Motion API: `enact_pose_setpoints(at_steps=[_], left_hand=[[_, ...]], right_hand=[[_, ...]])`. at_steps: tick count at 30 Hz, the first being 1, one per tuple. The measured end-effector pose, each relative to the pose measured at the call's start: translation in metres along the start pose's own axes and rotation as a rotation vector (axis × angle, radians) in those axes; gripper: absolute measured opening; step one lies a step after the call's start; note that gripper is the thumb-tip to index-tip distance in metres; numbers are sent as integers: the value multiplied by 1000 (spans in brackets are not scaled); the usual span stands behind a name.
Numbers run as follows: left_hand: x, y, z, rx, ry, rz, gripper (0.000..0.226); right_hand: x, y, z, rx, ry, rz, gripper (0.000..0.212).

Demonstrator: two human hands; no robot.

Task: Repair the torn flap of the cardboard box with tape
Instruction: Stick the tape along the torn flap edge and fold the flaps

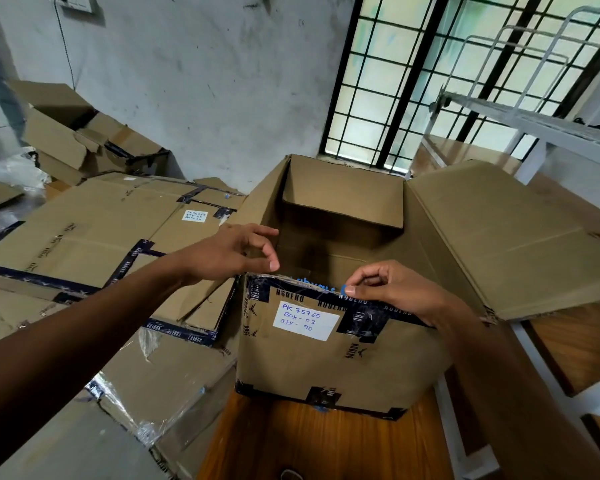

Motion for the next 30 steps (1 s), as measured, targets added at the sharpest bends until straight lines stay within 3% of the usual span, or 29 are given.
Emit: enact_pose_setpoints(at_steps=[5, 9, 16, 30], left_hand=[[5, 4, 1, -90, 74, 162, 6], [0, 6, -1, -87, 58, 101, 5], [-1, 9, -3, -128, 77, 184, 5], [-4, 16, -14, -155, 84, 206, 5]], right_hand=[[2, -5, -8, 91, 108, -34, 16], [-10, -13, -12, 198, 118, -82, 31], [-28, -18, -7, 272, 334, -227, 7], [-27, -20, -12, 306, 372, -270, 8]])
Point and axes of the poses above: each hand's wrist, its own z-axis towards the middle knuckle, its own x-axis out of the back of the hand, y = z × x, the point moved 4 cm from there along z, towards the middle knuckle, and after that the axes turned 3 degrees about -x, right-handed, at the moved point
